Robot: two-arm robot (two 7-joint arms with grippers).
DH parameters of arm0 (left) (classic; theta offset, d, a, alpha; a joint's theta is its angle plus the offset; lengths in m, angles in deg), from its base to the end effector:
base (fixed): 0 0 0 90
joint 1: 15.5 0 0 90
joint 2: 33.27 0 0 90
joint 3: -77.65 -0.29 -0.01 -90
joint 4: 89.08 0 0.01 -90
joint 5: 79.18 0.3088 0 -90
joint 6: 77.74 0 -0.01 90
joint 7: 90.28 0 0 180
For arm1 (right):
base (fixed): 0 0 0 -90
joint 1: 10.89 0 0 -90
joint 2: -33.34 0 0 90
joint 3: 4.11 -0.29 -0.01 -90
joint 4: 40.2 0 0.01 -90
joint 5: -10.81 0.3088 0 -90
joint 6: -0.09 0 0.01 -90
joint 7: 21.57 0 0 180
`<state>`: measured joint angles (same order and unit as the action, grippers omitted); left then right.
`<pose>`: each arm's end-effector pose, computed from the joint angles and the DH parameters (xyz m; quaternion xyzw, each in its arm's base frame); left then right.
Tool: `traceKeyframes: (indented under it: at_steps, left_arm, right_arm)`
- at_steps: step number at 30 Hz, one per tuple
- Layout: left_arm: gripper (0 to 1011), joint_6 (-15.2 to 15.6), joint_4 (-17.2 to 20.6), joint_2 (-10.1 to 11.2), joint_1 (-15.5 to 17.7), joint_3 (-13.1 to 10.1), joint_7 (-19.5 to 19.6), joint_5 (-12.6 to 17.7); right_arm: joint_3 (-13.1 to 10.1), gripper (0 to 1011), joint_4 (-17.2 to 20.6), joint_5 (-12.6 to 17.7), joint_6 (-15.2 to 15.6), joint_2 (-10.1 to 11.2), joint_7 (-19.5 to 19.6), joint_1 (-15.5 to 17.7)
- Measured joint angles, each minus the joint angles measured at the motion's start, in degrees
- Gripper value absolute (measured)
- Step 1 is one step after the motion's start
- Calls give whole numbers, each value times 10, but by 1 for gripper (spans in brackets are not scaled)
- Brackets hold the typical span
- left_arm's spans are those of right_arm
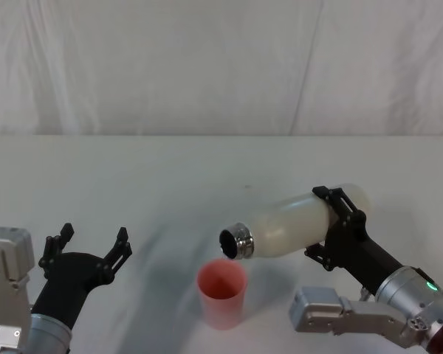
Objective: Grasp the thermos with one hand and pour water into the cup lid.
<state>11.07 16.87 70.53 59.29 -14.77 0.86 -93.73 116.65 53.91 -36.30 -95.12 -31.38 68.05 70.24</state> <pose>0.2530 0.0375 -0.2853 -0.0175 0.0065 0.6616 0.7496 0.3283 0.0344 -0.2747 -0.2773 -0.5285 -0.3734 0.7102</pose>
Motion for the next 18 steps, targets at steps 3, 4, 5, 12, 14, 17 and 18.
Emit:
traceKeyframes:
  at_steps: [3, 4, 5, 12, 14, 17, 18]
  left_arm:
    - [1001, 0, 0, 0, 0, 0, 0, 0]
    - [1001, 0, 0, 0, 0, 0, 0, 0]
    - [1001, 0, 0, 0, 0, 0, 0, 0]
    - [1001, 0, 0, 0, 0, 0, 0, 0]
    - [1001, 0, 0, 0, 0, 0, 0, 0]
    - [1001, 0, 0, 0, 0, 0, 0, 0]
    - [1001, 0, 0, 0, 0, 0, 0, 0]
  right_arm:
    - [-9, 950, 7, 21, -3, -2, -10, 6]
    - [-11, 950, 9, 26, -4, -2, -12, 7]
    - [-16, 950, 13, 37, -5, -3, -17, 10]
    - [-46, 950, 32, 108, -8, -12, -51, 28]
    - [-58, 950, 37, 134, -8, -15, -61, 34]
    - [-68, 950, 42, 153, -8, -18, -68, 40]
    - [-75, 950, 45, 165, -7, -20, -72, 44]
